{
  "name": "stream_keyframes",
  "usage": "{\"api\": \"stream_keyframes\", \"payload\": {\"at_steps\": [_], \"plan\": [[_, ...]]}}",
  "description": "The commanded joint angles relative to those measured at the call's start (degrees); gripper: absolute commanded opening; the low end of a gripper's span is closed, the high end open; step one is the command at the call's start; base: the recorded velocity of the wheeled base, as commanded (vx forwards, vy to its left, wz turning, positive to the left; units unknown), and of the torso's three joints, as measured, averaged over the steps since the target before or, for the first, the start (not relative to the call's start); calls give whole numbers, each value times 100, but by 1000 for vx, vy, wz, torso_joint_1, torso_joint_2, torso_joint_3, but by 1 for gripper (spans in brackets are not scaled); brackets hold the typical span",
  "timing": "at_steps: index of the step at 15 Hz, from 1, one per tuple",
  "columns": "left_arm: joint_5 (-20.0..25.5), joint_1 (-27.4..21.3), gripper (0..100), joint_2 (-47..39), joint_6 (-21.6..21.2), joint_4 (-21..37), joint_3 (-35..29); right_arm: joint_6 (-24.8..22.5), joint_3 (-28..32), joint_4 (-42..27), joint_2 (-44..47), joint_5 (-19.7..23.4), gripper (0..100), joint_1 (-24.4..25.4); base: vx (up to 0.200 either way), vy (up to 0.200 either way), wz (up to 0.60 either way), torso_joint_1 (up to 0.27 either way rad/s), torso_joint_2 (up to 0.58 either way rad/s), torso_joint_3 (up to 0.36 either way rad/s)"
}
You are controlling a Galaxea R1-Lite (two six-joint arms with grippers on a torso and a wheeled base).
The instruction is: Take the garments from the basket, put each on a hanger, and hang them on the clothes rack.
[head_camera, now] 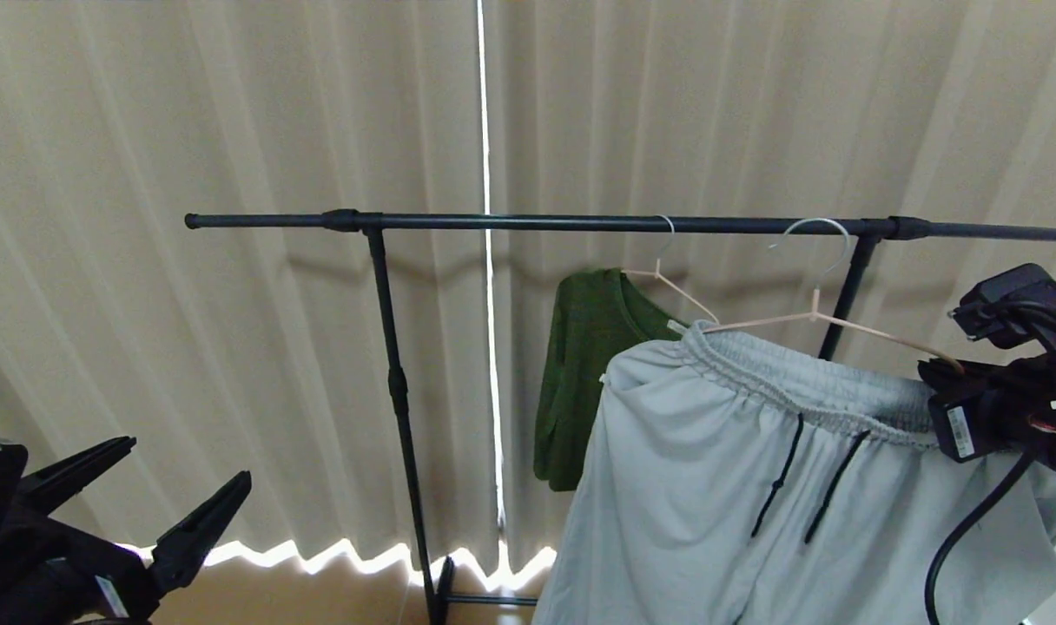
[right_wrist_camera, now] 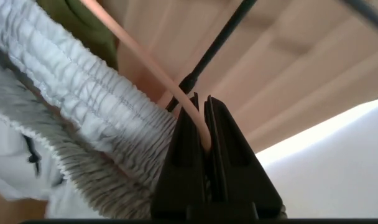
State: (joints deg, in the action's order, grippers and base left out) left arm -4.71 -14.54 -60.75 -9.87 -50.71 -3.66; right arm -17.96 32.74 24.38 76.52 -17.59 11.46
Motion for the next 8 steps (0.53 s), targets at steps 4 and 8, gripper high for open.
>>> {"api": "stream_keyframes", "payload": {"at_steps": [4, 8], "plan": [[-4, 13, 100, -87, 21, 0, -30, 64, 417, 5, 539, 1, 0, 594, 0, 0, 0, 0, 0, 0], [-4, 13, 100, -95, 21, 9, -3, 258, 760, 5, 838, 1, 0, 779, 200, 0, 0, -7, -5, 2]]}}
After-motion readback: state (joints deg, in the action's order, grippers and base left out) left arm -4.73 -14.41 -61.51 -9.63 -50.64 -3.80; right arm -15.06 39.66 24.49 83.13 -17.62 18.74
